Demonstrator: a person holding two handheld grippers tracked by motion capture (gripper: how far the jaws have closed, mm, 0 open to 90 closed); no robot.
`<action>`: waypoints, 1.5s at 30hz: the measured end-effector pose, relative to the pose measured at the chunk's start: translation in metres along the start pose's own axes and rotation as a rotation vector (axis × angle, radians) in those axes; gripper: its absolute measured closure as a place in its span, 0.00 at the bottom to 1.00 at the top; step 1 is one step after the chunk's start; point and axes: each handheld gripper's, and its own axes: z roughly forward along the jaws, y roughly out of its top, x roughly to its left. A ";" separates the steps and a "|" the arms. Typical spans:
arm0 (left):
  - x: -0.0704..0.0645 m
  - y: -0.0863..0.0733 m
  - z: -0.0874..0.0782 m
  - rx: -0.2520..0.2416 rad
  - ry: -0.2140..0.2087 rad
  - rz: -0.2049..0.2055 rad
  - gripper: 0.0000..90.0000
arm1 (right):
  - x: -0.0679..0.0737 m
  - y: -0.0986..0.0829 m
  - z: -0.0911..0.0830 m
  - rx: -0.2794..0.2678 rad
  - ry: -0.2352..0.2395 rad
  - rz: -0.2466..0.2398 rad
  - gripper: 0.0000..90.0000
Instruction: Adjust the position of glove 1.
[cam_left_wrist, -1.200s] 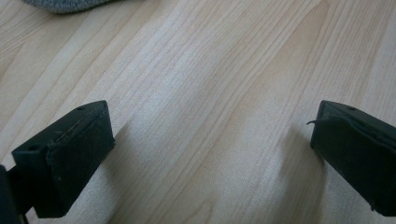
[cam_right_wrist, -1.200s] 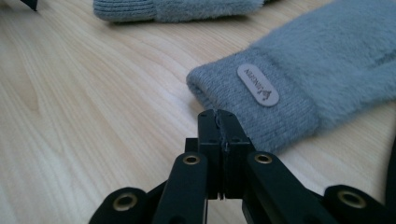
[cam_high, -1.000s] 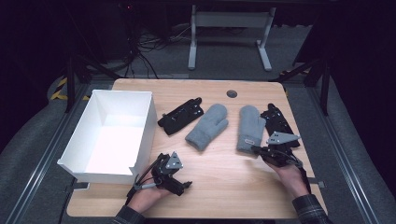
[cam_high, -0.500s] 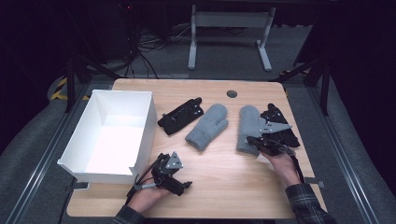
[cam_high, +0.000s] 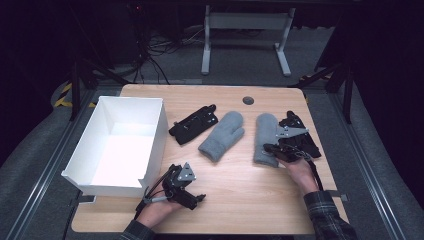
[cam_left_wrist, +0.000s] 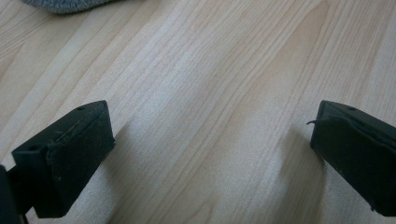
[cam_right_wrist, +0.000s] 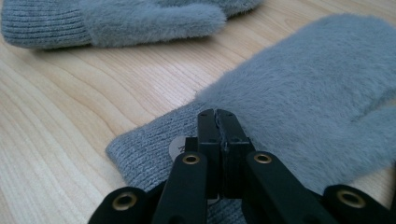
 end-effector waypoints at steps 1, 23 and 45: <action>0.000 0.000 0.000 -0.001 0.000 -0.002 0.00 | 0.001 0.000 0.000 0.001 0.002 0.000 1.00; 0.000 0.000 0.001 -0.007 0.000 0.000 0.00 | 0.027 -0.017 -0.023 0.046 0.096 -0.072 1.00; 0.000 0.001 0.001 -0.004 0.004 0.000 0.00 | 0.070 -0.048 -0.058 0.064 0.196 -0.156 1.00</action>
